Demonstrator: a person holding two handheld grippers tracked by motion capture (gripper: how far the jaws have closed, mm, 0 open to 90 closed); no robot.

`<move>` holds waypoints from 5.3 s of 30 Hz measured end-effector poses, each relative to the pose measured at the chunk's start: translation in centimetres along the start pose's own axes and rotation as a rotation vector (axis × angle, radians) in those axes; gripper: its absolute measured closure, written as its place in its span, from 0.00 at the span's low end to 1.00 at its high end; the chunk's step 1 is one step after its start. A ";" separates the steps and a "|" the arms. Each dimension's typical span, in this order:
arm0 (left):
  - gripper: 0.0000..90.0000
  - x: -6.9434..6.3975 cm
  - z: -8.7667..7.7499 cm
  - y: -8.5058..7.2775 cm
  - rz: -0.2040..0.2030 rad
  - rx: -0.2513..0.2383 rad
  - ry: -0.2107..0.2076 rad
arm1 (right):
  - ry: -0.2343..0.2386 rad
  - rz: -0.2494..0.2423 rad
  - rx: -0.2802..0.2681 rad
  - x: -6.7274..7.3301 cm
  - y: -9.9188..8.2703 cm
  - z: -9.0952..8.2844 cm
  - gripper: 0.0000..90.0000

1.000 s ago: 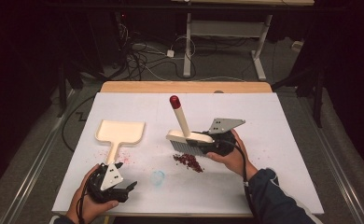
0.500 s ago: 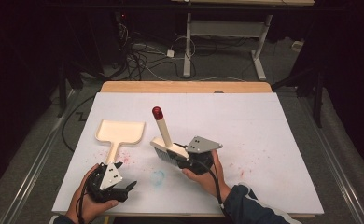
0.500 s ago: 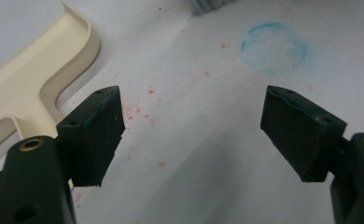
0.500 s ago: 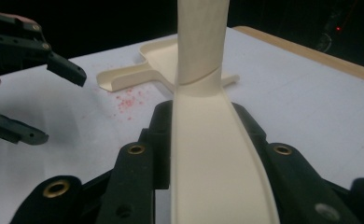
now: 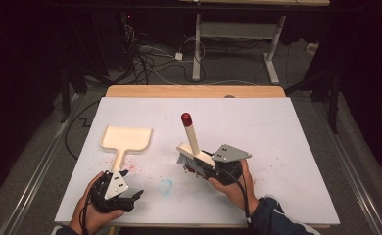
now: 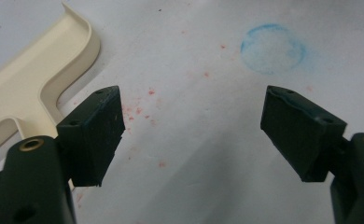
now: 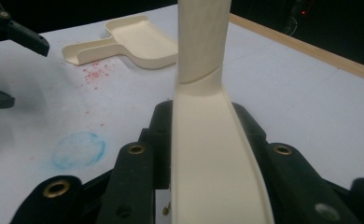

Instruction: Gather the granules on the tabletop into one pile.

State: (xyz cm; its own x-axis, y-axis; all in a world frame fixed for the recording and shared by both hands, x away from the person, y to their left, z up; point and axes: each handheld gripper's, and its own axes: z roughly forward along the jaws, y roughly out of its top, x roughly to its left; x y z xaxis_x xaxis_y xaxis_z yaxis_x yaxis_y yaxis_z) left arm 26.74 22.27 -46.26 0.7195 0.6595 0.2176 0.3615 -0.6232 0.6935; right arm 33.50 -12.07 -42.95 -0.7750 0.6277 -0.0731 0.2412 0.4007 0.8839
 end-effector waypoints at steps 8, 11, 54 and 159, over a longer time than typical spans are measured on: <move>0.23 0.0 0.0 0.0 0.005 -0.002 0.004 | 0.001 0.029 -0.073 -1.4 0.6 -2.1 0.75; 0.23 0.0 -0.1 0.0 0.003 -0.003 0.007 | 0.013 0.031 -0.110 -2.3 1.0 -2.5 0.75; 0.23 -0.1 -0.1 0.2 0.021 -0.008 0.032 | 0.103 -0.028 -0.157 -6.7 -1.0 -8.0 0.75; 0.21 -0.1 1.1 1.4 0.029 -0.044 0.046 | -0.243 -0.064 -0.037 -5.4 -7.7 -12.0 0.23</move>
State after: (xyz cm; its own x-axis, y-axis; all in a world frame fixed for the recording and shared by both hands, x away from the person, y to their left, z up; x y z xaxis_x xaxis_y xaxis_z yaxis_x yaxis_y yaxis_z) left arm 27.83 20.89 -46.01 0.7013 0.6603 0.2686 0.3133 -0.6239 0.7159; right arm 28.81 -26.52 -43.77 -0.6237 0.7457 -0.2345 0.1709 0.4228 0.8899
